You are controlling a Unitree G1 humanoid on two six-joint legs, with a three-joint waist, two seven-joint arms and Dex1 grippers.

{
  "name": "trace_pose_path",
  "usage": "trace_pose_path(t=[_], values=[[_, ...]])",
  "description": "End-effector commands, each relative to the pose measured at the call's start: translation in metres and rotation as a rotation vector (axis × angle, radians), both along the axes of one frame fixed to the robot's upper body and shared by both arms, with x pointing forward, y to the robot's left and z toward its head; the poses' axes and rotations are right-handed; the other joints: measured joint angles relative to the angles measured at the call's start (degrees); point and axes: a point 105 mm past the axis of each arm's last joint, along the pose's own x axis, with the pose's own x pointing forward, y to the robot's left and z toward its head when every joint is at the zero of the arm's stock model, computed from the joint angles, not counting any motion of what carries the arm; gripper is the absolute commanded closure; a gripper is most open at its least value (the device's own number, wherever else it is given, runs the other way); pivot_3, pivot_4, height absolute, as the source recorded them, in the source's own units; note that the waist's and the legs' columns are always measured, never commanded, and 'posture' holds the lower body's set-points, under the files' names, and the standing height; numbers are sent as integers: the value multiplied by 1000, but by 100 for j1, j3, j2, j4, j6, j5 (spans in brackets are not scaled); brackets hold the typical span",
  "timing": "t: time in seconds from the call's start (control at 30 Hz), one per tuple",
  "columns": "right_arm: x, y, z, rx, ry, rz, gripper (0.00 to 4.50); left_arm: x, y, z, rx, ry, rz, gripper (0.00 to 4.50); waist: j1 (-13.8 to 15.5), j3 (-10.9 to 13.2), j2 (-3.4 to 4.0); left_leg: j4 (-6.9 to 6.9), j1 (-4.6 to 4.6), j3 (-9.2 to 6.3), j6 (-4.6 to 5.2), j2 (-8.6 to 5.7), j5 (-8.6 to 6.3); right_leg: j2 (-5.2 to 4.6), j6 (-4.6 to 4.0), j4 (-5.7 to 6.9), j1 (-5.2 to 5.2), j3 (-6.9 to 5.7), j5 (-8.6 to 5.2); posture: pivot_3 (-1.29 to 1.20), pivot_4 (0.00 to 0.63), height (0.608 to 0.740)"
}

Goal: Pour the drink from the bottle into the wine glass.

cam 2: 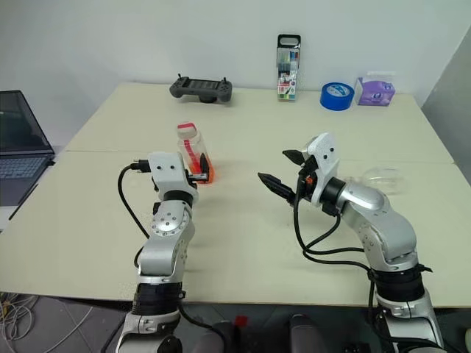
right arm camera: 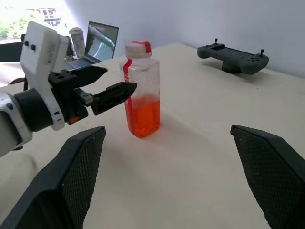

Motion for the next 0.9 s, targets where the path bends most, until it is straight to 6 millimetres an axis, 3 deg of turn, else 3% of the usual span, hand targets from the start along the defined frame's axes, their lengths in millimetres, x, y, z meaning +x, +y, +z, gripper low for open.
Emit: trace_pose_path(t=[0.03,0.9], values=[[-8,9,5,6,-24,51,0,4,-5,16,-3,-58,-26,20,1,0,0,0,-1,1,0,0,0,-2,0,0,0,2,0,0,150,740],[-14,11,-8,27,25,25,0,50,-8,31,-10,-92,-84,20,-1,0,0,4,-17,-10,-7,-1,4,-11,3,0,-11,-8,2,0,150,740]])
